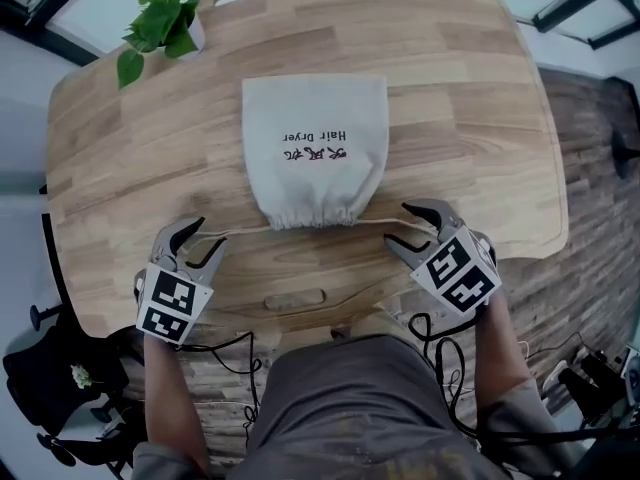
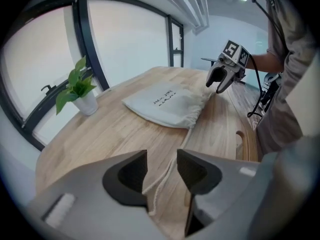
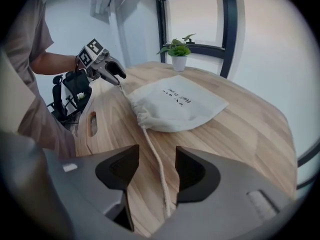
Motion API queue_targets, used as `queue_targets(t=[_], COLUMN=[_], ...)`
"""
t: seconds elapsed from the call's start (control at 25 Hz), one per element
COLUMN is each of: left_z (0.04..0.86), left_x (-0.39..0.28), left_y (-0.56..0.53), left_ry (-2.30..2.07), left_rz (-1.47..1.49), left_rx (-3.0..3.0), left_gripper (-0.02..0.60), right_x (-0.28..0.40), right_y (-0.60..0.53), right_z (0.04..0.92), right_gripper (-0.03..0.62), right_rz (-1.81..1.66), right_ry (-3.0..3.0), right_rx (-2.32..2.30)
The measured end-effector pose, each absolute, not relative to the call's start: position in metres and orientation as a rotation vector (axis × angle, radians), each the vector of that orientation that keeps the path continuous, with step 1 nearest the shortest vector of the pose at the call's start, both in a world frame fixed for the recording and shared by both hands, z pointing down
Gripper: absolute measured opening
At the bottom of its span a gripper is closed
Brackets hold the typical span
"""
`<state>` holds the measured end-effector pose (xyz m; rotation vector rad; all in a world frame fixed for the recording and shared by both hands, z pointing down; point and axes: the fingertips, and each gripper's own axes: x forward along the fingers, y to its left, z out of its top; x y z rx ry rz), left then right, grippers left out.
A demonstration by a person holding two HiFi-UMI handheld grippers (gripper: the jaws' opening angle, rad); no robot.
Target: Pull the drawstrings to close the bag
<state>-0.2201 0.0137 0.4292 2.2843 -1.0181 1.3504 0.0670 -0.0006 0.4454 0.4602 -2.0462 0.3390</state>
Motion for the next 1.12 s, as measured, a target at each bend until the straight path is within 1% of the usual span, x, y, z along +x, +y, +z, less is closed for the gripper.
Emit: queue_targets(t=[0.24, 0.56, 0.84, 0.96, 1.12], left_z=[0.406, 0.453, 0.468, 0.47, 0.471], left_x=[-0.19, -0.159, -0.146, -0.141, -0.138], left_y=[0.003, 0.014, 0.009, 0.008, 0.011], left_ry=[-0.979, -0.806, -0.732, -0.694, -0.646], left_rz=[1.308, 1.294, 1.317, 1.323, 1.317], left_rx=[2.391, 2.381, 2.423, 2.432, 2.426], left_gripper=[0.187, 0.187, 0.186, 0.178, 0.152], right_x=[0.038, 0.022, 0.017, 0.015, 0.012], right_y=[-0.01, 0.002, 0.005, 0.005, 0.005], right_z=[0.418, 0.452, 0.471, 0.472, 0.472], right_gripper=[0.224, 0.205, 0.175, 0.166, 0.149], right_rz=[0.237, 0.21, 0.218, 0.226, 0.23], right_ry=[-2.106, -2.047, -2.022, -2.033, -2.049], right_rx=[0.421, 0.321, 0.271, 0.261, 0.256])
